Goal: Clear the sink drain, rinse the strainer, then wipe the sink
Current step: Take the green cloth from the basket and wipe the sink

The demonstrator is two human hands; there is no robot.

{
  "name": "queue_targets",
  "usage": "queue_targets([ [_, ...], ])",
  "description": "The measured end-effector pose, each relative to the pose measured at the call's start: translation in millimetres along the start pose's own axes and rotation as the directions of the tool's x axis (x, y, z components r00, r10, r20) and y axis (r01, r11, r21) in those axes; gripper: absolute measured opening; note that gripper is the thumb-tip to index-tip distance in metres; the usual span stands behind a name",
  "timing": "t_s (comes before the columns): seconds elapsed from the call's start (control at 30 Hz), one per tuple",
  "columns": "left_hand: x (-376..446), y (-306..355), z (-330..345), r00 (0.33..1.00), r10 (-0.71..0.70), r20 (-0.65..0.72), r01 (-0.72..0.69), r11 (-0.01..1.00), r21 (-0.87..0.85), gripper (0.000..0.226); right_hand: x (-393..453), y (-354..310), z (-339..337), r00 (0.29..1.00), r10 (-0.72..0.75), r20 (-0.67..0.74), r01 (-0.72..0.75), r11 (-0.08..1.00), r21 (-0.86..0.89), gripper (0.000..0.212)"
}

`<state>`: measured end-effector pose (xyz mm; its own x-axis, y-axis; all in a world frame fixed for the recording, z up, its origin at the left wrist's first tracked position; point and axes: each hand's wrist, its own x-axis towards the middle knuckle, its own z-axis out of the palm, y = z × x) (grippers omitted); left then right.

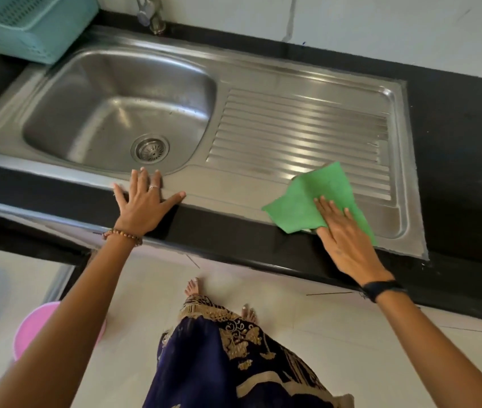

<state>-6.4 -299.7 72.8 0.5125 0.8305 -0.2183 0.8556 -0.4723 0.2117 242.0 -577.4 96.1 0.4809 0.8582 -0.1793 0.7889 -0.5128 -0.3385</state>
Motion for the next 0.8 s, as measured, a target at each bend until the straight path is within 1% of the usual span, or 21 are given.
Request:
queue_targets([
  [0.07, 0, 2, 2, 1.0, 0.026, 0.012, -0.027, 0.999, 0.026, 0.079, 1, -4, 1, 0.999, -0.006, 0.038, 0.006, 1.0, -0.005, 0.051],
  [0.17, 1, 4, 1, 1.0, 0.004, 0.029, -0.005, 1.0, 0.026, 0.076, 10, -22, 5, 0.993, -0.041, 0.111, 0.039, 0.999, 0.018, 0.052],
  [0.27, 2, 4, 0, 0.999, 0.038, 0.039, -0.039, 0.999, 0.022, 0.069, 30, -58, 10, 0.976, -0.136, 0.171, 0.131, 0.99, 0.044, 0.052],
  [0.33, 6, -3, -4, 0.995, 0.07, 0.077, -0.067, 0.997, -0.037, 0.06, 51, -91, 19, 0.956, -0.219, 0.197, 0.214, 0.976, 0.046, 0.053],
  [0.4, 11, -12, -9, 0.991, 0.109, 0.081, -0.099, 0.988, -0.117, 0.05, 71, -124, 27, 0.939, -0.271, 0.21, 0.265, 0.963, 0.055, 0.052],
  [0.47, 17, -26, -18, 0.989, 0.14, 0.045, -0.128, 0.971, -0.2, 0.047, 93, -158, 39, 0.926, -0.301, 0.227, 0.301, 0.953, 0.033, 0.052],
  [0.57, 27, -53, -33, 0.991, 0.11, -0.077, -0.127, 0.948, -0.291, 0.05, 121, -204, 55, 0.911, -0.332, 0.247, 0.345, 0.939, -0.011, 0.052],
  [0.63, 36, -77, -44, 0.987, 0.086, -0.134, -0.12, 0.956, -0.268, 0.051, 134, -229, 63, 0.903, -0.348, 0.253, 0.363, 0.932, -0.014, 0.051],
  [0.67, 42, -91, -49, 0.987, 0.086, -0.138, -0.117, 0.965, -0.234, 0.051, 138, -236, 66, 0.9, -0.354, 0.255, 0.368, 0.93, -0.009, 0.05],
  [0.73, 53, -117, -55, 0.989, 0.102, -0.103, -0.118, 0.98, -0.162, 0.05, 139, -239, 67, 0.894, -0.37, 0.254, 0.377, 0.926, 0.023, 0.05],
  [0.8, 66, -145, -62, 0.991, 0.118, -0.062, -0.125, 0.984, -0.127, 0.05, 131, -229, 63, 0.896, -0.373, 0.239, 0.366, 0.928, 0.074, 0.051],
])
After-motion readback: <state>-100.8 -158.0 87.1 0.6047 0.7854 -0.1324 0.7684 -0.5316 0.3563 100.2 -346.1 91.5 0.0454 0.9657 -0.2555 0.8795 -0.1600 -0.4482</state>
